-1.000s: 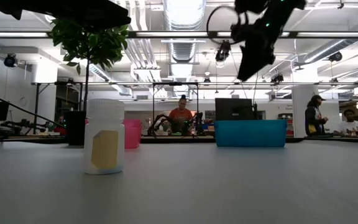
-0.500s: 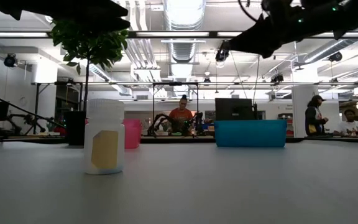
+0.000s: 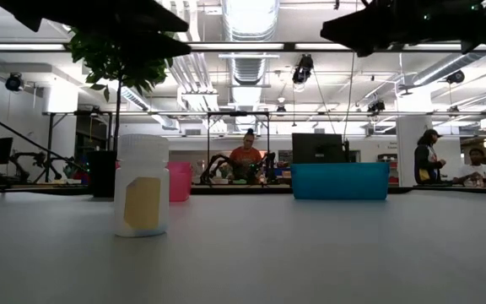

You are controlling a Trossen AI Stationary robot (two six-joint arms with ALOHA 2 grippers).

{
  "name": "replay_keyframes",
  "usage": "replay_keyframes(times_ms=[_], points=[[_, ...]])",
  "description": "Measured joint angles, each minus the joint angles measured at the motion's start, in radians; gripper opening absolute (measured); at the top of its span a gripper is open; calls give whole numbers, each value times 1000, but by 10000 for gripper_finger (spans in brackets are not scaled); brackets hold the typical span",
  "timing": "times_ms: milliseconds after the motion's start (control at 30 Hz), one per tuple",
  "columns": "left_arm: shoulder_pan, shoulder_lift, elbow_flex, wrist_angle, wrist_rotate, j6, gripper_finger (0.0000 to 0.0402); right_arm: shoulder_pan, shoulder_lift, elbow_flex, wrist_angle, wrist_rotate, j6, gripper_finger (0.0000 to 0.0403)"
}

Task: Pick and place medicine bottles into bin by pill shape (circle, oval)
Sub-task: Put the left transparent capsule bottle into the red bin

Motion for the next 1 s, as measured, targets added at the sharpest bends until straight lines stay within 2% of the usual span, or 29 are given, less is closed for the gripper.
replay_keyframes(times_ms=[100,300,433,567,700,900,1000], points=[[-32,49,34,5,0,-7,219,0,-3,-5,22,-1,-37,166],[-95,142,101,-5,0,-64,219,0,-2,-27,110,-77,-91,166],[-129,201,161,-72,-1,-133,219,-1,-2,-55,189,-94,-132,166],[-161,270,249,-197,-36,-198,219,-1,-2,-106,299,-150,-141,166],[-192,343,366,-366,-84,-206,219,-1,-24,-143,368,-150,-144,166],[-233,462,569,-687,-81,-285,219,-1,-112,-185,378,-149,-151,166],[-259,529,649,-795,-73,-312,219,-1,-164,-201,379,-148,-150,166]])
